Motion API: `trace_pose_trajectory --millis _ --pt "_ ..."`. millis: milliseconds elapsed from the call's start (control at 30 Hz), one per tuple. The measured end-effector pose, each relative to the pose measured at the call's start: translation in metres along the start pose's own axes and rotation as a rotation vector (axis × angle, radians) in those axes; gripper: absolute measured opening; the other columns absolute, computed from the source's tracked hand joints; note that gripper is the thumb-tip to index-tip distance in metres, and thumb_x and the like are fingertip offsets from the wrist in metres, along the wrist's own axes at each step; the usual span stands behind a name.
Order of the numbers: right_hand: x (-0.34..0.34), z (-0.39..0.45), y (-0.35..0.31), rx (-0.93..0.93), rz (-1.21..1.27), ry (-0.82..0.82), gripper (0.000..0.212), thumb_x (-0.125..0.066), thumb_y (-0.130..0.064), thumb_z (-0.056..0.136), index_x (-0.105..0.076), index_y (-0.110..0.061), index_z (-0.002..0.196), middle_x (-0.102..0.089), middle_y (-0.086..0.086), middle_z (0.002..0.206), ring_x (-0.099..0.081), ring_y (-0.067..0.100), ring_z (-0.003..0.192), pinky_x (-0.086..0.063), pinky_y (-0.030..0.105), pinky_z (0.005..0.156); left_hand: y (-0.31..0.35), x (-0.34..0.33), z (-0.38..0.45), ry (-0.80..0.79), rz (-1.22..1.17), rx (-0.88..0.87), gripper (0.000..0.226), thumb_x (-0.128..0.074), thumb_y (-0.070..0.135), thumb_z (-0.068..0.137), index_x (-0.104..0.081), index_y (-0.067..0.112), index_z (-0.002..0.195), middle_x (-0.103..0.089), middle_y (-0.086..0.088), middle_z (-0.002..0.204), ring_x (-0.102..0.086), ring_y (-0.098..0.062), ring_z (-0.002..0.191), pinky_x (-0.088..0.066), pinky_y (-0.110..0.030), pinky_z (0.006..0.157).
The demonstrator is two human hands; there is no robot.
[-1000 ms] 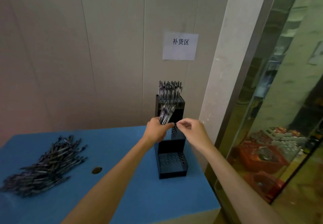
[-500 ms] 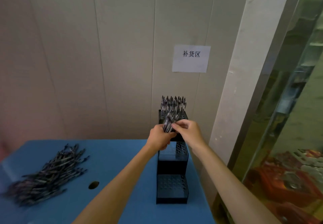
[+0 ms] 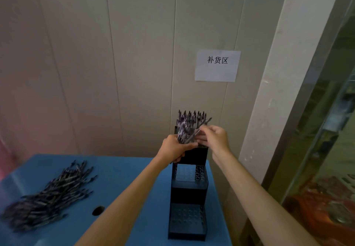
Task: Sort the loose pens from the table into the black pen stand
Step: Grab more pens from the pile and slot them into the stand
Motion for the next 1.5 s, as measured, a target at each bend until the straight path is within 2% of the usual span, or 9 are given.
trace_pose_trajectory --millis 100,200,267,367,500,600,800,1233,1500 --pt "0.019 0.026 -0.012 0.127 -0.101 0.12 0.006 -0.064 -0.008 0.093 -0.065 -0.003 0.096 -0.073 0.012 0.088 -0.074 0.018 0.069 -0.06 0.024 0.061 -0.007 0.0 0.009 0.0 -0.044 0.043 0.031 -0.079 0.035 0.084 -0.065 0.008 0.089 -0.054 0.003 0.054 -0.042 -0.008 0.037 -0.037 -0.021 0.038" --pt "0.029 0.048 -0.019 0.236 -0.27 0.1 0.004 -0.063 -0.007 0.094 -0.063 -0.009 0.091 -0.072 0.011 0.087 -0.074 0.017 0.068 -0.062 0.031 0.064 -0.014 0.004 0.017 0.049 -0.031 0.049 0.016 -0.071 0.019 0.092 -0.061 0.008 0.086 -0.056 -0.001 0.062 -0.044 -0.003 0.035 -0.037 -0.017 0.038" --pt "0.03 0.058 -0.018 0.287 -0.373 0.099 0.008 -0.063 -0.009 0.095 -0.062 -0.012 0.088 -0.071 0.007 0.084 -0.073 0.017 0.068 -0.063 0.038 0.066 -0.017 0.008 0.024 0.077 -0.006 0.042 0.015 -0.068 0.016 0.092 -0.059 0.007 0.084 -0.054 -0.004 0.065 -0.043 -0.007 0.038 -0.037 -0.02 0.039" --pt "0.024 0.068 -0.016 0.372 -0.495 0.091 0.007 -0.062 -0.01 0.095 -0.062 -0.014 0.089 -0.069 0.002 0.084 -0.072 0.016 0.071 -0.062 0.037 0.066 -0.017 0.013 0.033 0.098 0.021 0.04 0.016 -0.068 0.016 0.091 -0.063 0.0 0.09 -0.058 -0.01 0.071 -0.047 -0.014 0.048 -0.042 -0.024 0.046" --pt "0.015 0.076 -0.016 0.458 -0.58 0.067 0.006 -0.063 -0.01 0.095 -0.065 -0.008 0.1 -0.067 0.001 0.087 -0.071 0.017 0.079 -0.062 0.035 0.071 -0.017 0.019 0.043 0.114 0.051 0.032 0.013 -0.068 0.015 0.091 -0.062 0.007 0.082 -0.057 -0.004 0.065 -0.043 -0.006 0.04 -0.039 -0.019 0.042" --pt "0.009 0.081 -0.015 0.465 -0.611 0.035 0.007 -0.065 -0.01 0.094 -0.066 -0.008 0.1 -0.068 0.002 0.087 -0.071 0.018 0.08 -0.062 0.038 0.074 -0.016 0.022 0.046 0.113 0.043 0.036 0.012 -0.068 0.014 0.091 -0.062 0.007 0.083 -0.055 -0.002 0.062 -0.043 -0.006 0.04 -0.039 -0.02 0.042" --pt "0.002 0.087 -0.015 0.462 -0.643 -0.006 0.008 -0.066 -0.01 0.093 -0.067 -0.006 0.1 -0.068 0.0 0.083 -0.071 0.016 0.078 -0.062 0.039 0.076 -0.013 0.024 0.05 0.094 0.004 0.038 0.017 -0.067 0.012 0.092 -0.066 -0.003 0.1 -0.06 -0.009 0.071 -0.044 -0.008 0.041 -0.039 -0.021 0.041" --pt "0.004 0.09 -0.005 0.468 -0.731 -0.009 0.004 -0.069 -0.015 0.093 -0.069 -0.011 0.094 -0.071 -0.001 0.081 -0.07 0.013 0.074 -0.061 0.037 0.077 -0.012 0.023 0.049 0.083 0.008 0.028 0.015 -0.065 0.01 0.093 -0.065 -0.004 0.1 -0.058 -0.007 0.069 -0.043 -0.003 0.037 -0.038 -0.019 0.04" --pt "-0.002 0.091 -0.002 0.436 -0.829 -0.062 0.005 -0.069 -0.015 0.093 -0.068 -0.012 0.089 -0.071 0.0 0.079 -0.068 0.011 0.073 -0.059 0.03 0.077 -0.007 0.019 0.05 0.092 0.0 0.014 0.004 -0.065 0.009 0.093 -0.064 0.006 0.092 -0.055 -0.003 0.064 -0.042 -0.002 0.034 -0.036 -0.018 0.038"
Point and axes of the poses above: each hand's wrist, its own z-axis towards the middle knuckle, its own x-axis out of the back of the hand, y = z × x, the point moved 4 cm from there along z, towards the middle knuckle
